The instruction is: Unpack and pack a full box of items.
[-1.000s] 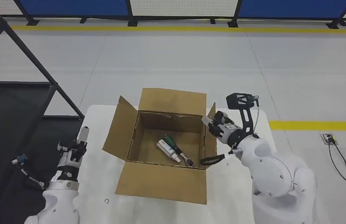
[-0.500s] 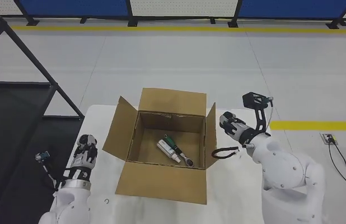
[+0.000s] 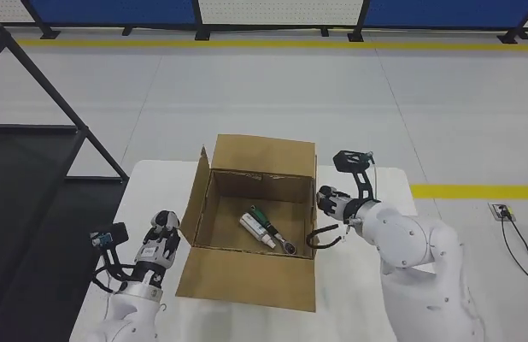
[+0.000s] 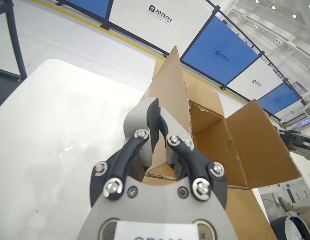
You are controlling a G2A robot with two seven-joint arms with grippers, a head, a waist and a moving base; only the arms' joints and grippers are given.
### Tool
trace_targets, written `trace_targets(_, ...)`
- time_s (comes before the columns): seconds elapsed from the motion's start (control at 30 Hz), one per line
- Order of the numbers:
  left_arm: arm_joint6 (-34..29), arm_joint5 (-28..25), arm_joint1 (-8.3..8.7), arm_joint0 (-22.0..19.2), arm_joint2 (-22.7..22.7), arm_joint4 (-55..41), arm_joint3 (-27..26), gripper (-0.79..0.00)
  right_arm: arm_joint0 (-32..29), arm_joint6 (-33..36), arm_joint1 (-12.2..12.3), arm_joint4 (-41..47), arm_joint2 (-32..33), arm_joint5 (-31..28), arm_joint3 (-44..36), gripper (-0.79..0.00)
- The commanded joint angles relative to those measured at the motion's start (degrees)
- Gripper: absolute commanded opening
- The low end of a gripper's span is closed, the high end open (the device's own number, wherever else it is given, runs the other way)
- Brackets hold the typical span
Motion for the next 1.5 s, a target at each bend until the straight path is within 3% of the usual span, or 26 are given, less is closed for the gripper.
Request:
trace_targets(0.0, -0.06, -0.20, 0.00, -0.34, 1.08, 1.26, 0.12, -0.785, 0.40, -0.27, 0.04, 1.13, -0.69, -0.62, 0.99, -0.785)
trace_targets(0.47, -7.16, 2.47, -0.55, -10.48, 8.79, 3.51, 7.34, -0.785, 3.56, -4.45, 0.15, 3.25, -5.27, 0.17, 8.30, -0.785)
trace_targets(0.8, -7.02, 2.41, -0.55, -10.40, 8.79, 3.48, 7.40, -0.785, 2.95, -5.65, 0.17, 3.39, -5.38, 0.16, 8.62, -0.785)
trace_targets(1.0, -5.75, 1.93, -0.67, -10.79, 10.56, 4.81, 9.68, -0.785, 4.58, -7.40, 0.13, 5.31, -6.48, 1.74, 13.57, -0.785)
trace_targets(1.47, -8.19, 2.76, -1.05, -14.86, 13.19, 5.53, 15.05, -0.785, 6.61, -7.71, 0.70, 6.22, -8.03, 1.79, 18.16, -0.785)
